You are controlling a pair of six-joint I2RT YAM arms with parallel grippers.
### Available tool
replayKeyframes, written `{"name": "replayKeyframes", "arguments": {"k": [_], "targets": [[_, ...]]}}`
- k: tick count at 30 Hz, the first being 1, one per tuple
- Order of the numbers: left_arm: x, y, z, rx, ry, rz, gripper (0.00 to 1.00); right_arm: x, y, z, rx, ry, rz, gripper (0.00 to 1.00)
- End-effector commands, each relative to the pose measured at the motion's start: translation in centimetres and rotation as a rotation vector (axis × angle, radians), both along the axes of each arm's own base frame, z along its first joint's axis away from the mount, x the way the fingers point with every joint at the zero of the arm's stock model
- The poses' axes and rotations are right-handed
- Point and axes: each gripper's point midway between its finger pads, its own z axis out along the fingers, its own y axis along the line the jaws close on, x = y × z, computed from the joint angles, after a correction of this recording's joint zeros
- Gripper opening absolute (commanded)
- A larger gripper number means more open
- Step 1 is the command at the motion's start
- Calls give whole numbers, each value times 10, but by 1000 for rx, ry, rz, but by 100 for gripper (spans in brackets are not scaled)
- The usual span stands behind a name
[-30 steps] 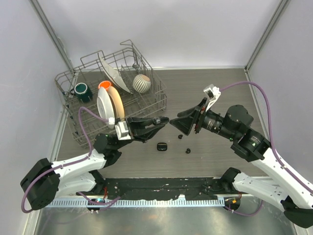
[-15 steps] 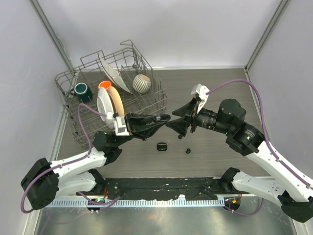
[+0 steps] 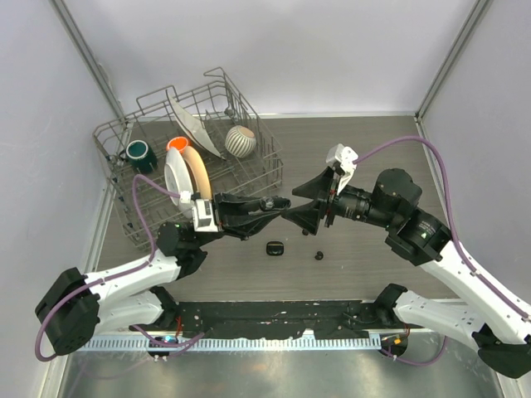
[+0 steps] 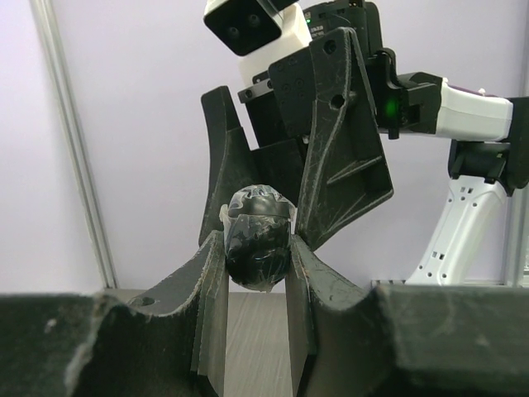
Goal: Insert the wireless bluetooth earbuds into the charging case
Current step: Open the charging case at the center of the board.
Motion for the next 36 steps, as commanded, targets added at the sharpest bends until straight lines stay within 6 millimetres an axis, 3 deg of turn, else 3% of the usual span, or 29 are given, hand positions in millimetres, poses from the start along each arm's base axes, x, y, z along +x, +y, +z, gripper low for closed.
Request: {"name": "replayKeyframes", "arguments": {"k": [1,7,11,18,21,25,28,36], "targets": [[-35,26,50,-177,-202,-42,0,-9,-3,47,90,-112,28,72],[-36,25,49,-173,-204,-46,0,-17,4,49,100,-77,94,72],[-38,25,52,-174,-215,-56,0,-17,13,42,92,-45,132,59],[-37,27,53,-181,-217,-44,0,-24,15,32,74,-14,174,60],[-39,26,54,-180,-228,-52,0,-23,14,31,74,-12,168,51],[-43,26,53,-169,-246,-63,0,-24,15,36,96,-15,169,25],[-47,26,51,-159,-264,-77,0,-24,16,38,103,-5,171,12],[-62,26,49,-130,-344,-117,0,-13,24,30,108,94,145,3]]}}
